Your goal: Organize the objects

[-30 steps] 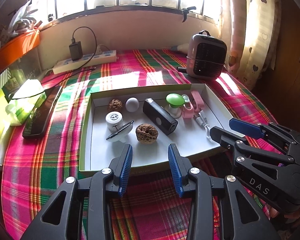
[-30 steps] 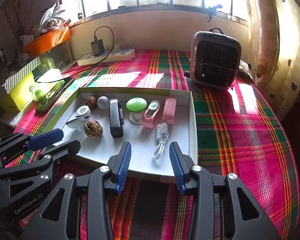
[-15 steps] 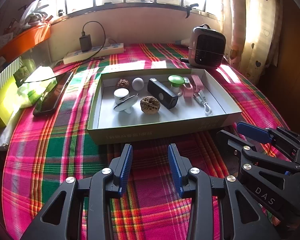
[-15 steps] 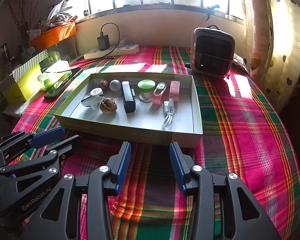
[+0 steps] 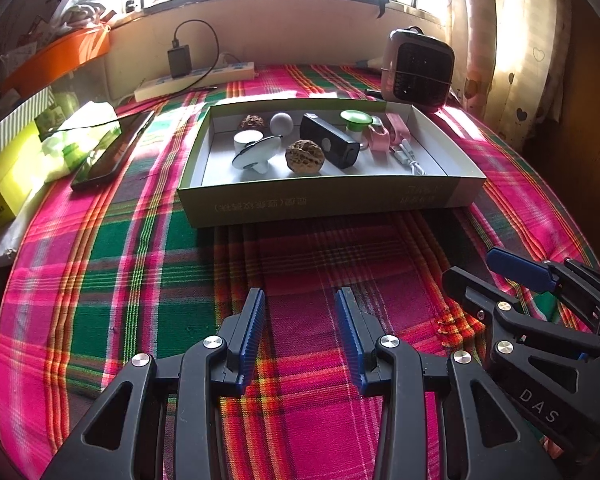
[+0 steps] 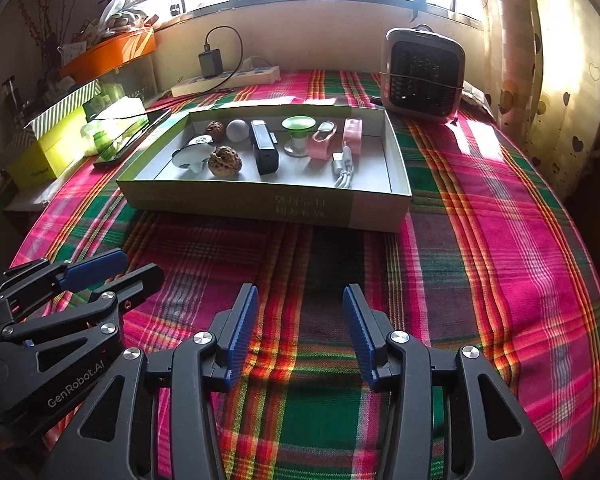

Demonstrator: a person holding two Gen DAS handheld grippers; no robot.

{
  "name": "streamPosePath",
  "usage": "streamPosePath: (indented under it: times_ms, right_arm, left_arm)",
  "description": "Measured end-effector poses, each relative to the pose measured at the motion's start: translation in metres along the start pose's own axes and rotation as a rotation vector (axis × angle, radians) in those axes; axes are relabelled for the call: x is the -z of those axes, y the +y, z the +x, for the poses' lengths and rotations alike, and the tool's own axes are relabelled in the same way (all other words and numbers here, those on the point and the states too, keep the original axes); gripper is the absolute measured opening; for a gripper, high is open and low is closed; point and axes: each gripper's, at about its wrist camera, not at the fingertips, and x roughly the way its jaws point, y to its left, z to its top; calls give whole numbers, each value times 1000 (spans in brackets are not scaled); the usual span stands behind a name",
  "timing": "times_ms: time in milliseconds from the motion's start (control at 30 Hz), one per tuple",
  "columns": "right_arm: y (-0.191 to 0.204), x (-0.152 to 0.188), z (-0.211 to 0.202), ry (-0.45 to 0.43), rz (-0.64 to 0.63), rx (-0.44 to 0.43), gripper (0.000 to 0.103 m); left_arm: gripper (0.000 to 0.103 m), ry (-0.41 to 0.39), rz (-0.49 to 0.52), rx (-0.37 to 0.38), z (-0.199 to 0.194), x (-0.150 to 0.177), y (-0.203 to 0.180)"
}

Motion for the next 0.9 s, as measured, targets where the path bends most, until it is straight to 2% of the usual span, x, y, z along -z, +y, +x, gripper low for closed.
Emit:
streamPosePath:
  times_ms: [467,600,900]
  right_arm:
    - [2,18,-4,1,-14,14,48]
    - [3,21,-6,-11,-19,13,54]
    - [4,24,-7,-36,-16,24,57]
  left_arm:
    - [35,-9,0,-40,-3,11,-3]
    - [35,-21,-2,-58,-4,14,-4]
    - [36,-55,-19,-100,-7,21,-10]
